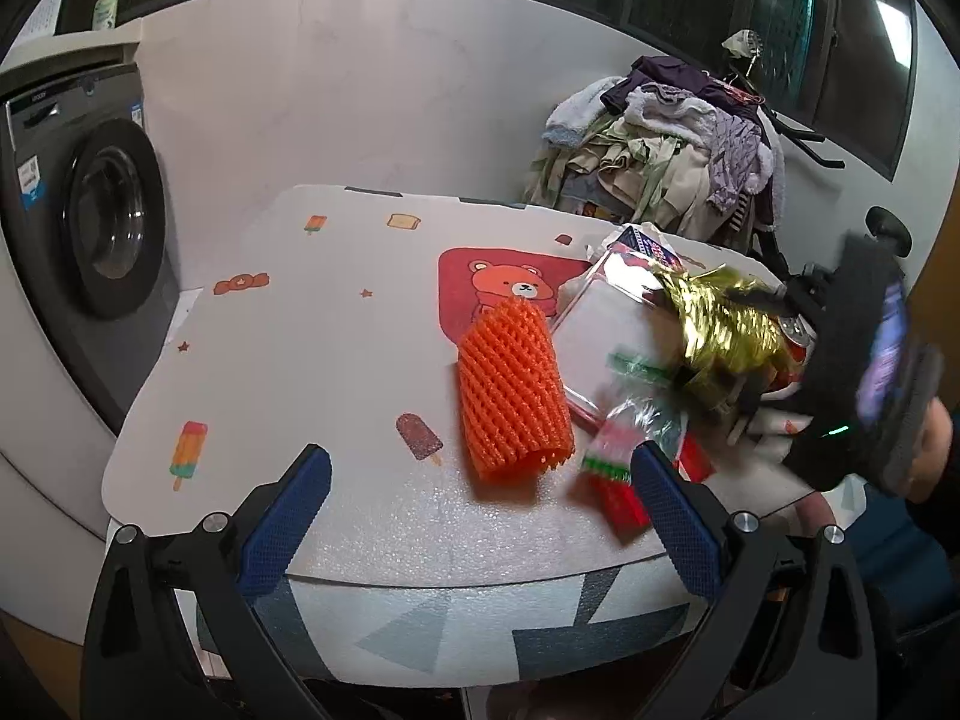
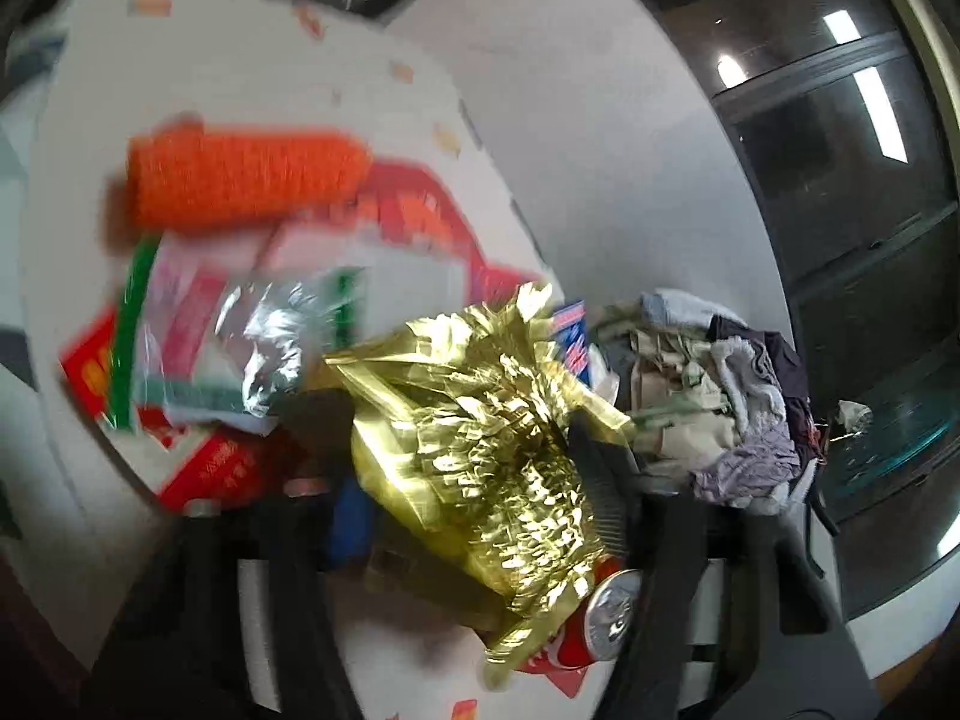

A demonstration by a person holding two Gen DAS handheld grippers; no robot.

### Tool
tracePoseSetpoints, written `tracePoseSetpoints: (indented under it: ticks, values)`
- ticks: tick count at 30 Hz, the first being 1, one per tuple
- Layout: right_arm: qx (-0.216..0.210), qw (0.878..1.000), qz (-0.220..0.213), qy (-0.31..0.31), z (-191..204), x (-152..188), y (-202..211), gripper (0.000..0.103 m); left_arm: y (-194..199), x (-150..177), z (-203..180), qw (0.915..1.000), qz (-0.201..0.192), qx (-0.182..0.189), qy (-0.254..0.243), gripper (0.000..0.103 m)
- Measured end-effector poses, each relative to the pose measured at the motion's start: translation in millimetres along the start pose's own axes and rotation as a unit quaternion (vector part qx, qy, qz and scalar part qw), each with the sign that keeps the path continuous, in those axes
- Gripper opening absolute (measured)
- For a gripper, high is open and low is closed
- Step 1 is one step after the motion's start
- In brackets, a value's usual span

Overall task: Collect trash
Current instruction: 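Grasp the gold foil wrapper with the right gripper while the left gripper approaches the orange foam net, then grasp the orange foam net with the left gripper and carry both items toward the bin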

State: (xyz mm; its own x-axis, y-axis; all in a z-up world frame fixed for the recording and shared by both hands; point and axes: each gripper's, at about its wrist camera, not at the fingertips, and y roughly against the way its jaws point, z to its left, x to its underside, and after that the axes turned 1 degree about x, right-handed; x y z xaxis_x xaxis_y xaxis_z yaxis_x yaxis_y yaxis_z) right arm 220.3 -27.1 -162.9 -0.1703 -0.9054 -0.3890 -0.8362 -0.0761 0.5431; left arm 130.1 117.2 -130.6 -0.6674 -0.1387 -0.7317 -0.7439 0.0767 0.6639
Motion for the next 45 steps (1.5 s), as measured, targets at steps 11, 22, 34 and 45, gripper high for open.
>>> tracePoseSetpoints:
  ticks: [11,22,34,45]
  values:
    - [-0.055,0.934,-0.097,-0.341,-137.4,39.1,79.4,0.014,-14.7,-8.2,3.2,0.9998,0.009,0.016,0.013,0.091]
    - [-0.014,0.840,-0.066,-0.538,-178.2,164.3,112.1,0.014,-82.5,-42.6,19.3,0.9917,0.069,0.064,0.087,0.089]
    - [-0.035,0.826,-0.005,-0.562,-127.8,225.8,130.2,0.014,-130.2,-56.2,19.1,0.9886,0.113,0.054,0.084,0.023]
    - [-0.094,0.808,-0.026,-0.581,-112.2,212.9,147.7,0.014,-23.8,-60.0,-11.9,0.9975,0.028,0.061,0.025,0.023]
